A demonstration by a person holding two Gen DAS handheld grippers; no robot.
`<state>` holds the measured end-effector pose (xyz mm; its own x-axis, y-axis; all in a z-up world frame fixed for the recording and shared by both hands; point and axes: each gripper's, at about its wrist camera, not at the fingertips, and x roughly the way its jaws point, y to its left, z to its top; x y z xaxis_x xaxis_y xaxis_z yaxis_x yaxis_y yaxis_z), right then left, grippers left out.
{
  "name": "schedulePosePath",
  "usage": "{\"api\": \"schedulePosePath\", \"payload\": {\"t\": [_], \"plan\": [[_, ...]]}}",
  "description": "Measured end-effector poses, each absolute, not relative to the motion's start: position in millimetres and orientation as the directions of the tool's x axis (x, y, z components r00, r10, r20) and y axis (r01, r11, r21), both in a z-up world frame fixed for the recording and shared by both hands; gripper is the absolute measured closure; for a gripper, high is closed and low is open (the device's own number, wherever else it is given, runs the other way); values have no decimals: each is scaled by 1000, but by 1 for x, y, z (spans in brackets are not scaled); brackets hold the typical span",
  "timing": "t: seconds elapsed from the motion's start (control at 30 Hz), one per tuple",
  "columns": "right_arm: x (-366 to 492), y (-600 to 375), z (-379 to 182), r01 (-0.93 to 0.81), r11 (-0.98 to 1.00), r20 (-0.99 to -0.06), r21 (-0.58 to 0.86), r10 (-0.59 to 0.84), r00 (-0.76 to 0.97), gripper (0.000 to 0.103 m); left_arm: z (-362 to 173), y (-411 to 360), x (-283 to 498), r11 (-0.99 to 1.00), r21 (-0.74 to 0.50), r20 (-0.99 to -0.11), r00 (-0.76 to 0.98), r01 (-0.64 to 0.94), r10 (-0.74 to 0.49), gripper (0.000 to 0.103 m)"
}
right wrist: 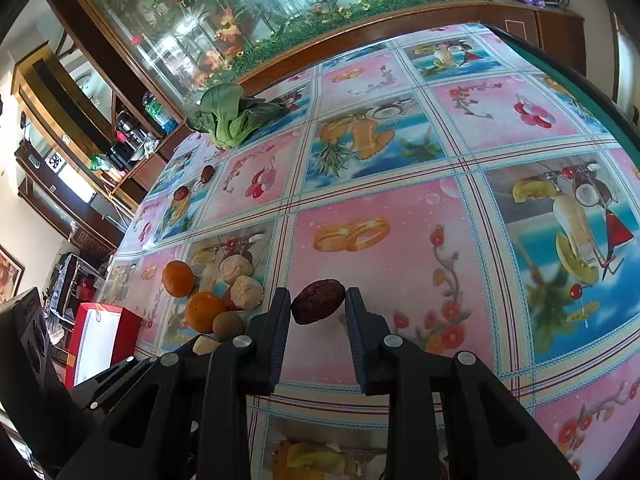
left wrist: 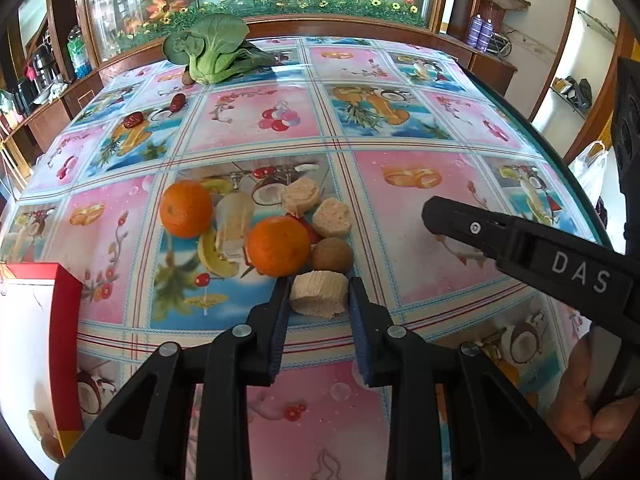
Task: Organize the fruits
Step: 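Grasp a red date with the right gripper while the left gripper grasps a cylindrical beige cake, then carry the date and cake over the red-rimmed tray and open both grippers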
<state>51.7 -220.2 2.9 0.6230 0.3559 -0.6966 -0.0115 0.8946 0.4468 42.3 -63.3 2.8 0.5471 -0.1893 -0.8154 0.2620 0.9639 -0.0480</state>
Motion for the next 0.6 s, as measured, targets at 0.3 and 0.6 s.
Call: {"api": "schedulePosePath", "payload": {"t": [0.3, 0.6], "plan": [[51, -213, 5, -52, 897, -679, 440, 370, 634, 76, 14, -52, 20, 967, -66, -793, 575, 245, -200, 72], [49, -215, 5, -54, 902, -658, 428, 352, 666, 76, 39, -24, -35, 974, -64, -744, 640, 215, -190, 72]]}}
